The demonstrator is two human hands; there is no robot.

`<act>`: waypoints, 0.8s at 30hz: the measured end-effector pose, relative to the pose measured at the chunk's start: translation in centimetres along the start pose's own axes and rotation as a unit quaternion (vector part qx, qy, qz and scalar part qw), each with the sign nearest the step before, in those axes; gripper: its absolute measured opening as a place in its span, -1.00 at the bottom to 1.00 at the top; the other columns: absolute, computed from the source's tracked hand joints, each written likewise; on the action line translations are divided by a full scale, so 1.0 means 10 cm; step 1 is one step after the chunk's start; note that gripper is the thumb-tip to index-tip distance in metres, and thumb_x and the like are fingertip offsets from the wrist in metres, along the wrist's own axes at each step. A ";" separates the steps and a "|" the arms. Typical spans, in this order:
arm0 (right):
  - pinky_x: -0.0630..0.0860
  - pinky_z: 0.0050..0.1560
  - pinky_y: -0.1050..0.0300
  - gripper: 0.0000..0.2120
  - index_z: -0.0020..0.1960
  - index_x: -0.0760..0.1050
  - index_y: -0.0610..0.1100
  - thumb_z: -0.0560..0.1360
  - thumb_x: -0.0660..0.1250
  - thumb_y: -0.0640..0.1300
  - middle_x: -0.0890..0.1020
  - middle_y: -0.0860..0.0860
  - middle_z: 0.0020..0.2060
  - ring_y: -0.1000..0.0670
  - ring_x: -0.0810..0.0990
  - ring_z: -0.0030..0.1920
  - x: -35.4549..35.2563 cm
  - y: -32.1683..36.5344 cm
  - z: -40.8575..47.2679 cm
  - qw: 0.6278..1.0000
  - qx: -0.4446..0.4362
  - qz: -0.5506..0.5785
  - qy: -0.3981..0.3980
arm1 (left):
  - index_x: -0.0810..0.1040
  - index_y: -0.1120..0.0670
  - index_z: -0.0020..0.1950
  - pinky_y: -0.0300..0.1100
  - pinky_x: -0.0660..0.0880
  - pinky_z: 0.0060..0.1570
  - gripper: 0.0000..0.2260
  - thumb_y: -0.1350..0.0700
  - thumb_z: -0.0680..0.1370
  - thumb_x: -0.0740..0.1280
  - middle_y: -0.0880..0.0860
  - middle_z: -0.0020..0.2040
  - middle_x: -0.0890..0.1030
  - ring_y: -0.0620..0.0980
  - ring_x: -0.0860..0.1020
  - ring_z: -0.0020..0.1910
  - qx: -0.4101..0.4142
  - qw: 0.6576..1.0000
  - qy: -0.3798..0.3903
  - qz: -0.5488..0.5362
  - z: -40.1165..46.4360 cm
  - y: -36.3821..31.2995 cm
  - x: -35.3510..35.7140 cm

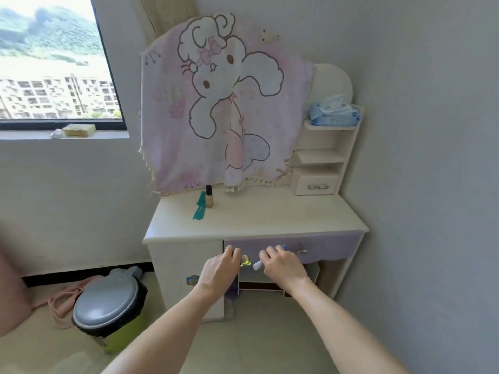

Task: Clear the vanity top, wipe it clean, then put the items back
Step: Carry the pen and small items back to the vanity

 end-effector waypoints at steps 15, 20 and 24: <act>0.18 -0.65 0.33 -0.90 -0.45 0.43 -0.10 0.17 0.18 -0.26 0.45 0.00 -0.56 -0.01 0.45 -0.57 1.33 -0.99 2.18 0.997 -0.051 0.060 -0.005 | 0.43 0.12 -0.31 -0.29 0.19 -0.74 -0.69 0.23 0.26 0.58 0.02 -0.44 0.43 -0.01 0.35 -0.69 -0.106 0.994 0.006 -0.027 2.06 0.84 0.95; 0.12 -0.58 0.33 -0.77 -0.43 0.44 -0.08 0.01 0.45 -0.25 0.46 0.02 -0.55 0.00 0.46 -0.57 1.96 -1.04 2.73 0.995 -0.032 0.067 0.063 | 0.46 0.14 -0.22 -0.20 0.22 -0.65 -0.81 0.26 0.39 0.47 0.07 -0.34 0.47 0.07 0.48 -0.52 -0.125 0.989 0.061 -0.054 2.66 1.23 1.39; 0.21 -0.60 0.32 -0.68 -0.47 0.46 -0.06 -0.12 0.53 -0.19 0.45 0.02 -0.59 0.01 0.45 -0.61 2.44 -1.09 3.07 0.989 0.021 0.090 0.112 | 0.45 0.04 -0.28 -0.24 0.12 -0.69 -0.70 0.27 0.22 0.55 0.00 -0.35 0.44 -0.04 0.50 -0.46 -0.114 0.981 0.111 -0.113 3.14 1.54 1.74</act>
Point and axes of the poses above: each hand's wrist, its own z-axis towards the middle knuckle, its own x-axis out of the palm, y = z × x, the point moved 2 cm from there along z, towards the middle knuckle
